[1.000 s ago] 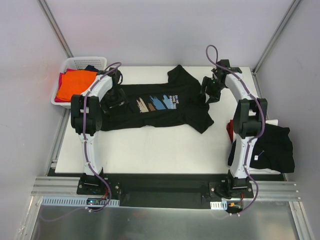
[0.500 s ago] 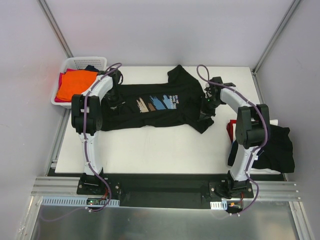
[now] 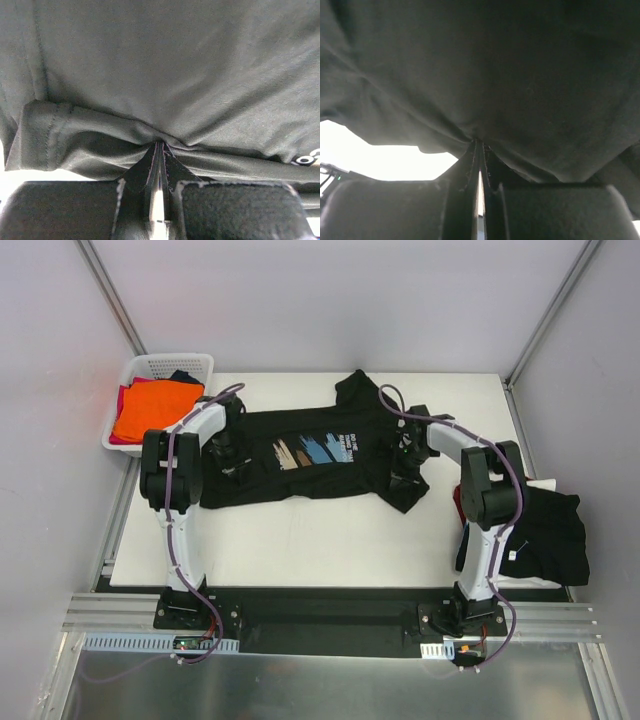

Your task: Fold and stack the t-shirts

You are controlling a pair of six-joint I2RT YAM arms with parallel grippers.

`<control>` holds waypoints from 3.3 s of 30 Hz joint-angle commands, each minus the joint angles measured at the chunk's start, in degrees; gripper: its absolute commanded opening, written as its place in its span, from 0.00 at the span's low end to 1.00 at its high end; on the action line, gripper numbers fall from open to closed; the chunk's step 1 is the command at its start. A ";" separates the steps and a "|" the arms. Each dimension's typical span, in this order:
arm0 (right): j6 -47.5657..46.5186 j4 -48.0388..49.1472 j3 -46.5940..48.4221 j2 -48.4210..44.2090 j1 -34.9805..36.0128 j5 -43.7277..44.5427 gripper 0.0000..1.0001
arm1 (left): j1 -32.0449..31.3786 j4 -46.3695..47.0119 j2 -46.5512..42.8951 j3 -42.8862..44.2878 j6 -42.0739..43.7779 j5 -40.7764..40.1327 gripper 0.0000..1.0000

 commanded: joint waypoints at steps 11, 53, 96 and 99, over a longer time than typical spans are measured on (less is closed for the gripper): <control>4.37 -2.01 -18.24 -15.09 0.11 3.63 0.01 | -0.55 0.80 -2.70 -1.74 1.72 1.60 0.01; -2.40 -5.88 2.93 -6.93 -5.96 3.54 0.02 | -2.31 -0.87 -11.49 1.95 1.98 -2.01 0.96; 2.79 -3.87 2.61 -8.23 0.02 3.80 0.04 | -4.68 -1.22 -17.63 -10.07 2.25 -1.22 0.99; 3.23 -3.50 -0.14 -9.21 0.46 3.63 0.04 | -4.51 -1.14 -19.13 -12.01 1.81 -2.52 0.99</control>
